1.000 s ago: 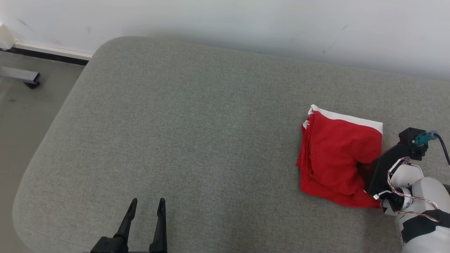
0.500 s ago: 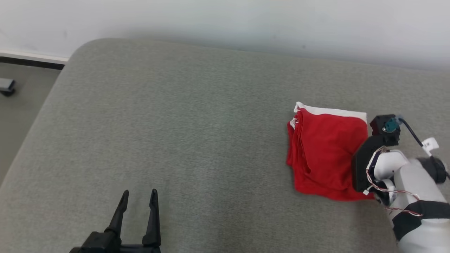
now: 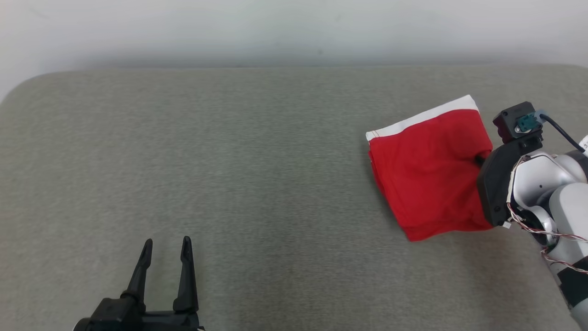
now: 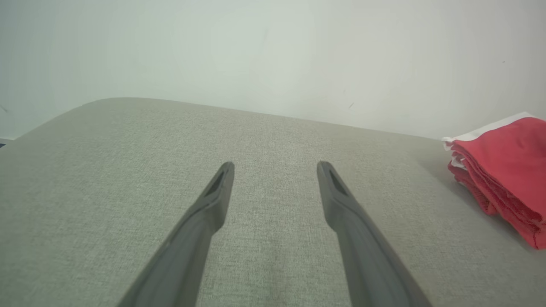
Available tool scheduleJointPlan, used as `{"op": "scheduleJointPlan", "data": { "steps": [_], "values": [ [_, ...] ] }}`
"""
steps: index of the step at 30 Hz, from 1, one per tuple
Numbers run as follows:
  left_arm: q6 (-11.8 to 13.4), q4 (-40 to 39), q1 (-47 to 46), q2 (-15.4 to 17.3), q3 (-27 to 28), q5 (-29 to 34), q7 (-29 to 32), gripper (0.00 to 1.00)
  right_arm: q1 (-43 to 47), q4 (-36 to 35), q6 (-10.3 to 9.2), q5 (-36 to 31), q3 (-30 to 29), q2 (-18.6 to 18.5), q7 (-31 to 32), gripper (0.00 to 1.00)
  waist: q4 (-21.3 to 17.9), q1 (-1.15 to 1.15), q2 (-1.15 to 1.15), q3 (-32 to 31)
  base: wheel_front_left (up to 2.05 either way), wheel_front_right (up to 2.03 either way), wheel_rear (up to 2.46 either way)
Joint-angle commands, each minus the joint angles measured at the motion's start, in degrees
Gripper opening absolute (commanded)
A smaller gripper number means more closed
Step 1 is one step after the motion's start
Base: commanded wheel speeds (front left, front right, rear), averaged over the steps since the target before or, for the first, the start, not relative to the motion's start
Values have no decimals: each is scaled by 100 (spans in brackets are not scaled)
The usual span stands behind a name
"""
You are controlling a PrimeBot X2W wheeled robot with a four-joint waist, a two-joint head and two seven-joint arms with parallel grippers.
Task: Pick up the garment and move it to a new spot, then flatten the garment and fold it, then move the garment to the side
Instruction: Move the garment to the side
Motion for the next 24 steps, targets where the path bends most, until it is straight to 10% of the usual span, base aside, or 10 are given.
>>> {"op": "scheduleJointPlan", "data": {
  "steps": [1,24],
  "values": [
    [-6,-32,-65,2,52,43,-17,100,33,-222,-18,94,125,-183,42,0,-547,-1,-1,121,0,0,0],
    [-299,-111,-522,6,325,564,-16,100,-91,-525,-18,16,-155,-810,-255,0,-1543,-1,-1,803,0,0,0]
  ]
}}
